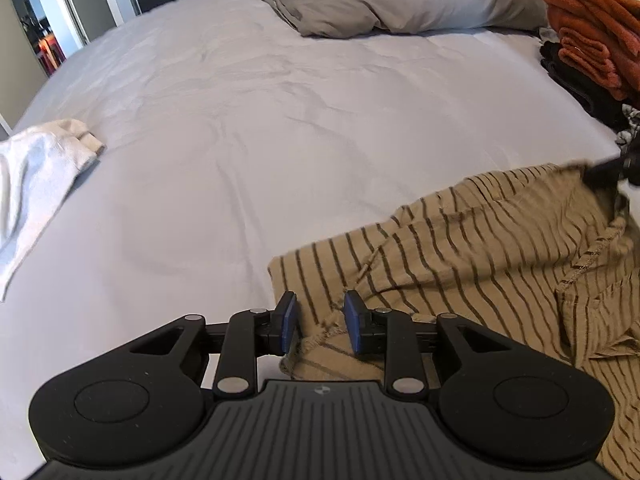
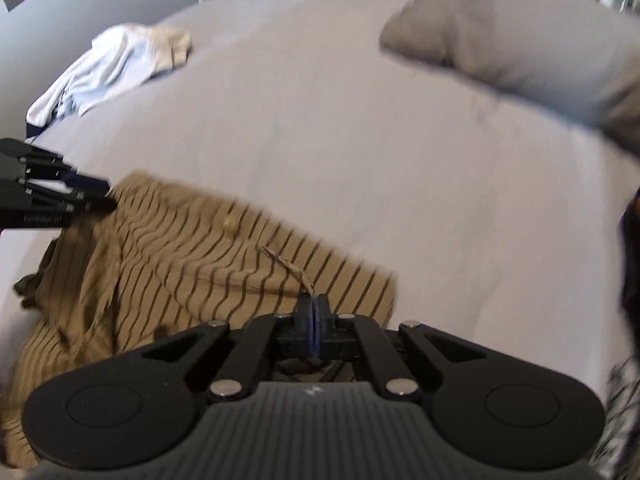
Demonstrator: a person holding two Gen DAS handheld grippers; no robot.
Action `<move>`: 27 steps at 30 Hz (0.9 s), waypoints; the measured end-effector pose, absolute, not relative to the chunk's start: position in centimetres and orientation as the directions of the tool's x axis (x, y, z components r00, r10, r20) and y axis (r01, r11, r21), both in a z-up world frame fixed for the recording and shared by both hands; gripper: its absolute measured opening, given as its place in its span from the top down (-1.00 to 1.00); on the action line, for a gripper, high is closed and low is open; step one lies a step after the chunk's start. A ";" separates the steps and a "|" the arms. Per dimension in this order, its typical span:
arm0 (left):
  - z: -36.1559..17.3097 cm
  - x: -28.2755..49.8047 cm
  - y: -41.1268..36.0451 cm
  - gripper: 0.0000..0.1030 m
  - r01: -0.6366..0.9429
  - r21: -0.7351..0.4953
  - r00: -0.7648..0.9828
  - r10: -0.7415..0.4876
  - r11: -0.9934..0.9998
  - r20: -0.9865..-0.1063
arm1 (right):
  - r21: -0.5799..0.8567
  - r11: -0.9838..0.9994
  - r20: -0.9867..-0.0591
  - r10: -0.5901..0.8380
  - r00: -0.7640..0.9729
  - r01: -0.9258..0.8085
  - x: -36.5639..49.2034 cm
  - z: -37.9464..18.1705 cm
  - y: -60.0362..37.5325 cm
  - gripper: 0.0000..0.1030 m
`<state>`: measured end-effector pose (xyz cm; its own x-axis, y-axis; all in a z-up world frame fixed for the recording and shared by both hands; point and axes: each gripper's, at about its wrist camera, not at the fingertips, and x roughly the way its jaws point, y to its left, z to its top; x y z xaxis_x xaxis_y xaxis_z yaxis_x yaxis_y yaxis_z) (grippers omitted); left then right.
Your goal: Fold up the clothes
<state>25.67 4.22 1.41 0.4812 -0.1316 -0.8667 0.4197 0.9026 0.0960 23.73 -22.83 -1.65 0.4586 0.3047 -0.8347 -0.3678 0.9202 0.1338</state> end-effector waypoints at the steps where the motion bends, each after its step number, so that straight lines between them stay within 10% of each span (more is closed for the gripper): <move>1: 1.4 25.7 4.2 0.52 0.417 0.101 0.487 -0.128 0.903 -0.864 | 0.110 0.924 -0.822 0.292 0.489 -0.367 23.9 -1.4 -22.8 0.97; 6: 1.6 25.9 4.5 0.39 0.385 0.119 0.523 -0.110 0.915 -0.845 | 0.059 0.939 -0.799 0.248 0.548 -0.339 24.0 -1.3 -23.3 0.81; 9: 2.3 25.5 5.1 0.00 0.384 0.113 0.561 -0.134 0.916 -0.817 | 0.056 0.941 -0.790 0.247 0.561 -0.335 23.7 -0.7 -23.9 -0.08; 27: 8.6 9.7 3.9 0.04 0.683 0.269 0.626 -0.354 0.679 -0.694 | -0.051 0.763 -0.756 0.392 0.525 -0.644 9.3 5.5 -19.6 -0.09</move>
<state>9.65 3.86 8.57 0.6263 -0.3545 -0.6943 0.6827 0.6793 0.2691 9.27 -19.55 5.47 0.5245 0.3924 -0.7556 -0.6441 0.7633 -0.0507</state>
